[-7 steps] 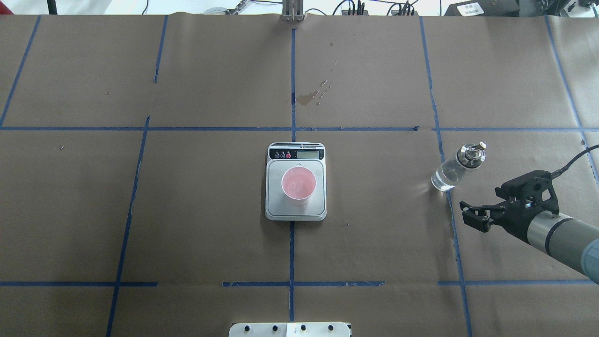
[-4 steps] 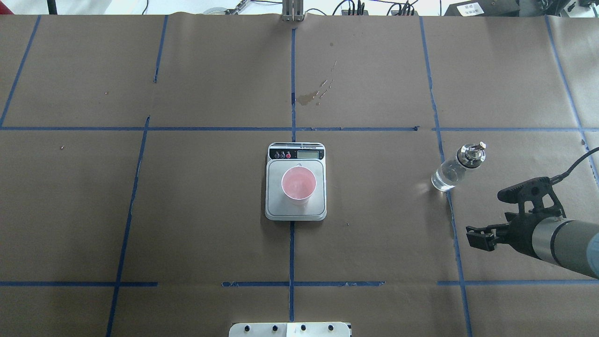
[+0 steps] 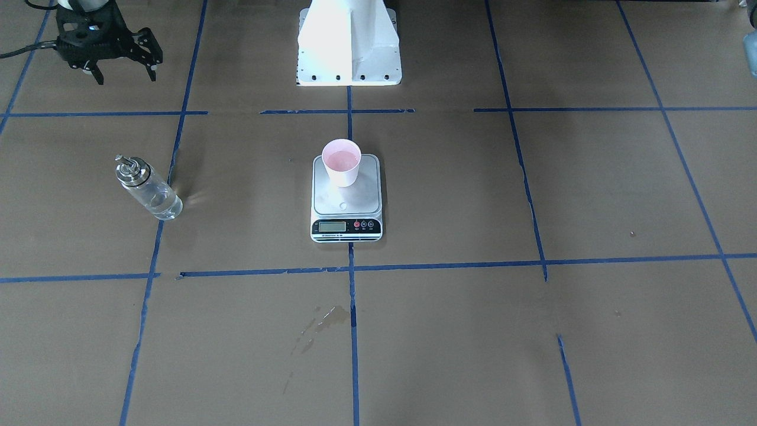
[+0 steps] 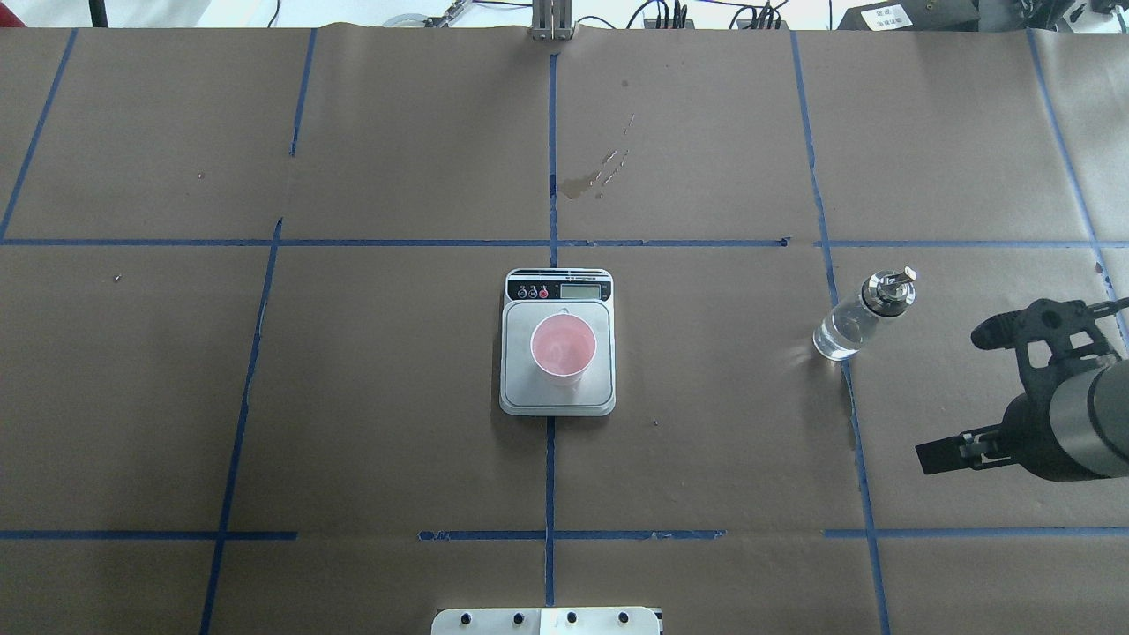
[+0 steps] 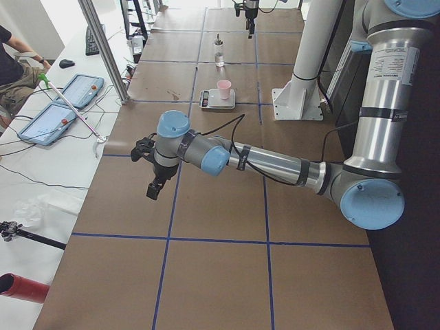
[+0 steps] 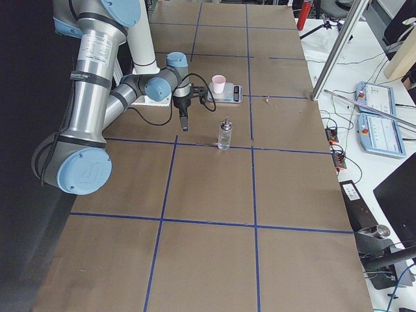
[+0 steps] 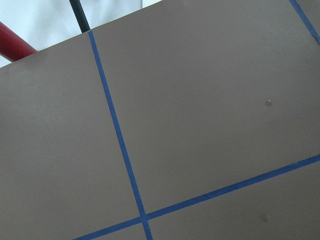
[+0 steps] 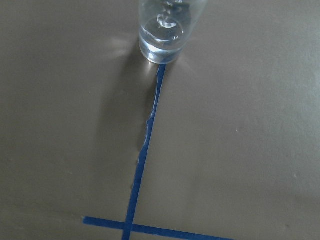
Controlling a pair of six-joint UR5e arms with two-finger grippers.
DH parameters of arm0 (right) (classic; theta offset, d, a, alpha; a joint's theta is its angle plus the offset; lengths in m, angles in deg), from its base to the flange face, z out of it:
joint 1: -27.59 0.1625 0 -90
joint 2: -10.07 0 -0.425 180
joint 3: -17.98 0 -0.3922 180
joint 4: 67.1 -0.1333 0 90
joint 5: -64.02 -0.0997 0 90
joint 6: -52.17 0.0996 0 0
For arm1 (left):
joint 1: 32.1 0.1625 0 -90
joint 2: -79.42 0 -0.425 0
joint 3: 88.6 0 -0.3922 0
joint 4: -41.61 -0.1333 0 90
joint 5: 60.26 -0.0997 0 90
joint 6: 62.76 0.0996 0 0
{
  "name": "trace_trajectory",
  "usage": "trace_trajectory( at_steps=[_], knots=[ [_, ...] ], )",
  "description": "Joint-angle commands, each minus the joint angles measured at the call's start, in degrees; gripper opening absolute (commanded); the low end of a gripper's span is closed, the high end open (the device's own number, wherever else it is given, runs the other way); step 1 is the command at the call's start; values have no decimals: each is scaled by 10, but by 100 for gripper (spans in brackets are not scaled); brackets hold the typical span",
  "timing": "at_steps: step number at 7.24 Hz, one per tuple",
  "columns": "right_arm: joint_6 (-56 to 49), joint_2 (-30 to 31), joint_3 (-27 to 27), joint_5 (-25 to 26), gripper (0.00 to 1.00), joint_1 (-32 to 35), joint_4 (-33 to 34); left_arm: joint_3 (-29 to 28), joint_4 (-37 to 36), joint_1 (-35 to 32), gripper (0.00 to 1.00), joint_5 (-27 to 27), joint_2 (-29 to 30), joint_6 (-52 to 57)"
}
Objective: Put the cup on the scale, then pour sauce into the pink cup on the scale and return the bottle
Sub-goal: 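Open the right gripper and withdraw it from the bottle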
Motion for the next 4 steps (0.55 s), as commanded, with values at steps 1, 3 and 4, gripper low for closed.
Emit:
trace_trajectory(
  at_steps=[1, 3, 4],
  knots=[
    [-161, -36, -27, -106, 100, 187, 32, 1, 0, 0, 100, 1, 0, 1],
    [-441, -50, -159, -197, 100, 376, 29, 1, 0, -1, 100, 2, -1, 1],
    [-566, -50, -227, -209, 100, 440, 27, -1, 1, -1, 100, 22, -10, 3]
  ],
)
